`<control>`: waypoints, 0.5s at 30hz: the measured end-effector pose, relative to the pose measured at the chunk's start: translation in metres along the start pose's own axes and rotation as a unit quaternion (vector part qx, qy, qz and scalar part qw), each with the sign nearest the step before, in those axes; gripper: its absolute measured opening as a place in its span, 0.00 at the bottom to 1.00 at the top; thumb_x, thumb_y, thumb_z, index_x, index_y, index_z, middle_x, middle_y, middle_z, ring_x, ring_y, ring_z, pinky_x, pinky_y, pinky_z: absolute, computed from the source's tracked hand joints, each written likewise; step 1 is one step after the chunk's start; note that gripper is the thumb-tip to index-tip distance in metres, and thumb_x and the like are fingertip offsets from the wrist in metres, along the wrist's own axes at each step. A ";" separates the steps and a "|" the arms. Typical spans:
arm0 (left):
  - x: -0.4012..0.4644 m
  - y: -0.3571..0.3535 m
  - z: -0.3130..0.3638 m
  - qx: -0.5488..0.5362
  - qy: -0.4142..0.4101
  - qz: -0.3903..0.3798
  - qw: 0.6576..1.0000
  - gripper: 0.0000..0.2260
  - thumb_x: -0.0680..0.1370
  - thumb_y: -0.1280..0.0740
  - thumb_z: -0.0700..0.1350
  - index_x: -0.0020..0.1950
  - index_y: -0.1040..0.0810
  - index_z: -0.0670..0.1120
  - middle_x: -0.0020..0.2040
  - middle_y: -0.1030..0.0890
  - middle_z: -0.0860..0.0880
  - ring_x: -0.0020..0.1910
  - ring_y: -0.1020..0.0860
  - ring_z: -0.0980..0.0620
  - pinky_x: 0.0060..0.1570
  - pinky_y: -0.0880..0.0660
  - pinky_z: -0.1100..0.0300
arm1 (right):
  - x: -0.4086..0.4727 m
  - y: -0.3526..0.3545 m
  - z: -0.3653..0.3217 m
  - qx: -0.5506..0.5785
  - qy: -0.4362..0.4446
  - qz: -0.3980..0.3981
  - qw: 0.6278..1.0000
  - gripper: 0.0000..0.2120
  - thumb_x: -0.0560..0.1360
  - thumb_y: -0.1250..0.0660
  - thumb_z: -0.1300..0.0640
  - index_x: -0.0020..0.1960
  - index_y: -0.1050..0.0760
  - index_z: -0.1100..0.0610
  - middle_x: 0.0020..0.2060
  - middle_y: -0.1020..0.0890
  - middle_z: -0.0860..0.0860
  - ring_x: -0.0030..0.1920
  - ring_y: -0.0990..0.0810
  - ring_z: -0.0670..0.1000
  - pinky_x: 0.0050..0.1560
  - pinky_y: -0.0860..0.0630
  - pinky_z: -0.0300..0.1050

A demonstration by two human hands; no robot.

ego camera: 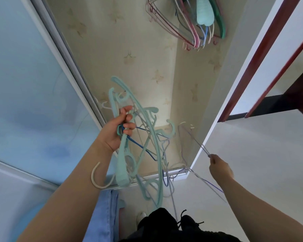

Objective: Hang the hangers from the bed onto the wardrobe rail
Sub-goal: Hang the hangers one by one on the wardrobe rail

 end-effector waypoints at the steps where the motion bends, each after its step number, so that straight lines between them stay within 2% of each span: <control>1: 0.000 0.006 0.006 -0.005 -0.018 0.029 0.999 0.11 0.75 0.37 0.50 0.45 0.15 0.50 0.31 0.28 0.54 0.26 0.33 0.60 0.20 0.33 0.71 | 0.000 0.004 0.010 0.004 -0.001 0.014 1.000 0.16 0.81 0.52 0.51 0.63 0.30 0.47 0.50 0.20 0.56 0.49 0.23 0.59 0.48 0.28 0.47; 3: -0.001 0.015 0.017 -0.006 -0.051 0.064 0.997 0.12 0.75 0.39 0.50 0.45 0.15 0.52 0.30 0.29 0.55 0.25 0.34 0.60 0.20 0.34 0.71 | 0.000 0.010 0.025 -0.015 -0.008 0.009 1.000 0.18 0.81 0.52 0.46 0.66 0.31 0.47 0.52 0.19 0.56 0.52 0.22 0.60 0.52 0.27 0.49; 6: 0.000 0.018 0.022 0.025 -0.060 0.089 0.994 0.11 0.78 0.39 0.49 0.47 0.16 0.52 0.28 0.31 0.54 0.24 0.35 0.60 0.20 0.35 0.70 | -0.001 0.005 0.030 -0.113 0.013 -0.052 0.992 0.29 0.77 0.49 0.34 0.71 0.37 0.49 0.59 0.21 0.53 0.59 0.23 0.57 0.56 0.28 0.49; 8: 0.003 0.013 0.016 0.081 -0.045 0.095 0.991 0.11 0.80 0.41 0.48 0.52 0.18 0.51 0.27 0.33 0.54 0.24 0.35 0.59 0.20 0.36 0.70 | -0.003 0.001 0.018 -0.115 0.064 -0.032 0.991 0.27 0.78 0.47 0.37 0.71 0.37 0.50 0.59 0.21 0.53 0.58 0.22 0.56 0.54 0.27 0.49; 11: 0.008 0.004 0.003 0.149 -0.020 0.096 0.984 0.10 0.81 0.41 0.47 0.58 0.23 0.49 0.27 0.34 0.53 0.24 0.36 0.59 0.20 0.38 0.69 | -0.004 0.007 -0.011 -0.076 0.142 0.043 0.986 0.18 0.82 0.51 0.47 0.66 0.31 0.50 0.49 0.18 0.54 0.49 0.21 0.59 0.42 0.29 0.47; 15: 0.010 0.002 -0.008 0.174 -0.015 0.098 0.980 0.11 0.80 0.38 0.44 0.60 0.22 0.49 0.26 0.35 0.53 0.23 0.37 0.58 0.19 0.38 0.68 | -0.002 0.017 -0.030 -0.081 0.173 0.030 0.981 0.17 0.83 0.52 0.48 0.65 0.29 0.49 0.45 0.19 0.55 0.45 0.22 0.60 0.39 0.31 0.46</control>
Point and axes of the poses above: each hand's wrist, its own x-axis towards the middle knuckle, its own y-axis out of the back of the hand, z = x × y, the point moved 3 cm from there along x, towards the middle knuckle
